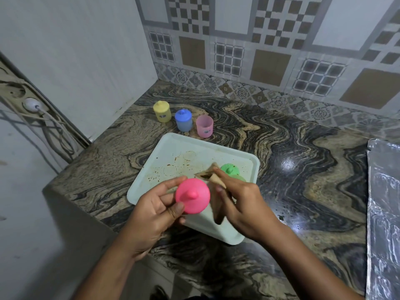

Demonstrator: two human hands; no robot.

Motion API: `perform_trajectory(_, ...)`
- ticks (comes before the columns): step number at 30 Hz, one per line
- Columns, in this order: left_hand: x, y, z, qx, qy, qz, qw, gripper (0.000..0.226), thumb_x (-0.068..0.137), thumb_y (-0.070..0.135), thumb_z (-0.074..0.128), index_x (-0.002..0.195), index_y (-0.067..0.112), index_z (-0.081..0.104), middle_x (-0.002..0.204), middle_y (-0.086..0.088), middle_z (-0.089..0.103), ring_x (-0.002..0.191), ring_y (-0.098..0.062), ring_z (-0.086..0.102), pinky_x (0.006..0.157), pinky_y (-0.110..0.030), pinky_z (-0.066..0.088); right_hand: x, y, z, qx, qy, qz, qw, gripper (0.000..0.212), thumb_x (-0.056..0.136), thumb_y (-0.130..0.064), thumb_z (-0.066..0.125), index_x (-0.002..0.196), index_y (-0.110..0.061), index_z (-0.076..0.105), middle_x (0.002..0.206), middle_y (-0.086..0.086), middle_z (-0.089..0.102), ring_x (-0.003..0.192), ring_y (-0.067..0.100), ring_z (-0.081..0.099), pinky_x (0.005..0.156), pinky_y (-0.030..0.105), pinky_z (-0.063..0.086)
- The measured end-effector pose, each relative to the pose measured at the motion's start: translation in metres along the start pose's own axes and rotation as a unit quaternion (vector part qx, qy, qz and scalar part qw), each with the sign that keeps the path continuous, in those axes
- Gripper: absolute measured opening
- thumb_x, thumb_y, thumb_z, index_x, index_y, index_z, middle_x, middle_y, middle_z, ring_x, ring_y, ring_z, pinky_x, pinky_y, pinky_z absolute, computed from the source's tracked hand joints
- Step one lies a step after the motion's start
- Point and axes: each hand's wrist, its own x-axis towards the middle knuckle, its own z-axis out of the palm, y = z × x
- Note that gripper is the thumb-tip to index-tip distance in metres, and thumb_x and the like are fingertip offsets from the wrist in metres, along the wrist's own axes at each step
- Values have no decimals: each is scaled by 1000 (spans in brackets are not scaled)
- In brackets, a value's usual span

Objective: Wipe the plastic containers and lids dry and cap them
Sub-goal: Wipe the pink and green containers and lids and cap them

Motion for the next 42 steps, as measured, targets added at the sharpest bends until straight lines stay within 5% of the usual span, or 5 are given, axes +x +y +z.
perform_trajectory(3,1,-1,-4,-23,17,-6,1000,68,64,38,89,123,14,64,117,-9,73,93,-17,69,63,-25,54,3,-2,-3,163,45,132,977,35,107,-32,46,99,-52,73,70,9,69,66,17,65,66,35,53)
perform_trajectory(11,7,-5,-3,-9,91,5,996,53,80,6,68,131,18,62,126,-3,69,102,-27,71,69,-36,60,-1,-22,6,429,-11,237,872,39,103,-31,55,78,-9,77,79,5,71,75,17,66,65,24,50)
perform_trajectory(24,19,-16,-3,165,138,64,974,15,75,25,77,88,31,77,117,9,73,98,-17,73,71,-42,63,8,-24,21,357,38,246,901,66,92,-55,57,83,10,60,73,14,55,73,24,48,69,37,36)
perform_trajectory(30,84,2,-18,320,193,181,910,10,83,33,77,92,35,75,114,17,69,101,-3,65,77,-27,52,30,-22,18,406,101,297,859,46,103,-32,50,75,-5,74,73,45,58,75,39,54,73,43,43)
perform_trajectory(42,286,21,-6,535,147,226,801,22,89,26,69,110,20,75,108,-2,73,97,-21,67,81,-27,49,74,0,26,401,107,332,847,40,90,-51,65,77,-16,78,73,27,68,70,32,61,68,44,48)
